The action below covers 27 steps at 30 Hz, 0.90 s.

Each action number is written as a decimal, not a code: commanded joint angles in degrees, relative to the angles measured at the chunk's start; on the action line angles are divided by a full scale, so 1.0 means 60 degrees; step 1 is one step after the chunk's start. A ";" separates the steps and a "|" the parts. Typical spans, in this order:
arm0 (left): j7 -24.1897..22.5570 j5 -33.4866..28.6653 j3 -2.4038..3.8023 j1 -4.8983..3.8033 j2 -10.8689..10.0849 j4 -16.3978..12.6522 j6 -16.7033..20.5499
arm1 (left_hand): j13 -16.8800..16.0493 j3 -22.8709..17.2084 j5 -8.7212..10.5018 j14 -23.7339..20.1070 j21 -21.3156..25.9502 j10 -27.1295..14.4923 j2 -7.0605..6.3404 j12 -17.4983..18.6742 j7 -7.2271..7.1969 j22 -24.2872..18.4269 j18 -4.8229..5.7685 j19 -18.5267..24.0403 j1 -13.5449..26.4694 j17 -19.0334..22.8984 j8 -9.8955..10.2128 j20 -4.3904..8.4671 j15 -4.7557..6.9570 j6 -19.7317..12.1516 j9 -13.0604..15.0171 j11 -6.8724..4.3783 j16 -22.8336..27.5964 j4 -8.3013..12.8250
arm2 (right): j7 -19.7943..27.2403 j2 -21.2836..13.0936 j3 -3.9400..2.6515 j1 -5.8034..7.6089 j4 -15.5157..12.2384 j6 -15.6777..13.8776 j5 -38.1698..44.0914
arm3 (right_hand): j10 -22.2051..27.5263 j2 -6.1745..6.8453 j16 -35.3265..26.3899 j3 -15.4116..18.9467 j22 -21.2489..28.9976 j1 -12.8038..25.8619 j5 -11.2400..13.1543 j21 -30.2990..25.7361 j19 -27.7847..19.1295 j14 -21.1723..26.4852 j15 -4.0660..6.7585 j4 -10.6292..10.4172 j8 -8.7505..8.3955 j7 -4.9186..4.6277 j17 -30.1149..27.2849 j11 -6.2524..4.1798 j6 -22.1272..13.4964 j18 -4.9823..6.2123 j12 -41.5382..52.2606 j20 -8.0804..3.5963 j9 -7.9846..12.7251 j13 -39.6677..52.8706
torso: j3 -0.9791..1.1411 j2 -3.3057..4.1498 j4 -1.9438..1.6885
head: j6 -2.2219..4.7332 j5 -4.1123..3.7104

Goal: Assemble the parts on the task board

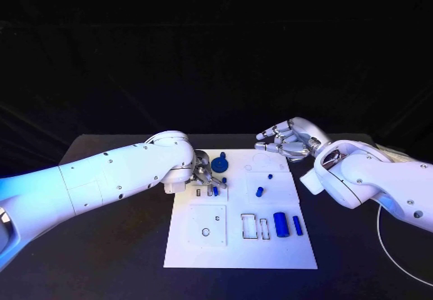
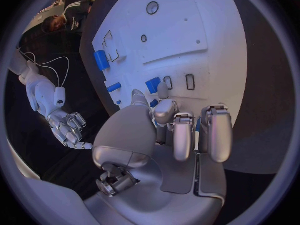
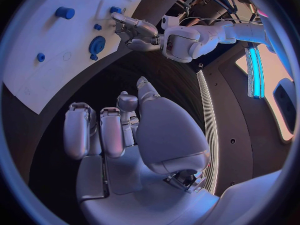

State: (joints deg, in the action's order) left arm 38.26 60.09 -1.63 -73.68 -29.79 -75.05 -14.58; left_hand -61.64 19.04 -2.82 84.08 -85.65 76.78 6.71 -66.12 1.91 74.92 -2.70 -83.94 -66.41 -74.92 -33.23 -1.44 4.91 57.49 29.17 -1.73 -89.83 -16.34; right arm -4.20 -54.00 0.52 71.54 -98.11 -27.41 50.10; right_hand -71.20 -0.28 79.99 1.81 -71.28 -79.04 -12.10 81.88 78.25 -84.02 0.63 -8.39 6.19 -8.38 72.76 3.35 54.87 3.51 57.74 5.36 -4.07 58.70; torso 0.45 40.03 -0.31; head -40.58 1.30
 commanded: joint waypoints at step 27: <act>0.0088 0.0048 0.0007 0.0001 0.0248 0.0296 -0.0563 | -0.0013 -0.0470 0.0011 0.0986 -0.0043 -0.0072 0.0394 -0.0006 0.0011 0.1428 0.0182 -0.0440 -0.1067 -0.2514 -0.0322 0.0062 0.0057 -0.0379 0.0574 -0.0039 -0.0028 0.0424 | -0.0378 0.0054 0.0001 0.0010 0.0114 0.0593 0.0116 | 0.0066 -0.0077 -0.0065 0.0051 0.0065 -0.0013 -0.0118 -0.0067 -0.0091 -0.0428 0.0049 0.0006 0.0029 -0.0012 -0.0058 0.0002 0.0031 0.0122 -0.0058 0.0005 0.0012 -0.0028 | 0.0001 0.0007 -0.0006 | -0.0128 0.0003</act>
State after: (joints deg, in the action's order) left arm 38.66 60.19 -1.61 -73.68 -28.47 -73.33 -16.84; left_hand -61.73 16.45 -2.82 84.08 -85.65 76.56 9.23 -66.12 2.01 74.91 -2.70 -83.94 -72.41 -74.90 -34.79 -1.44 4.91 55.56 32.56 -1.96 -89.83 -13.76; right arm -5.99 -53.74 0.53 71.58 -97.43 -25.15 50.20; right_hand -71.20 -0.28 80.00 1.80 -70.94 -79.04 -12.42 81.66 78.16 -84.02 0.62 -8.39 6.18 -8.38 72.46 3.35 54.87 3.50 57.63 5.45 -4.07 58.59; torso 0.46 40.06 -0.33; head -41.31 1.31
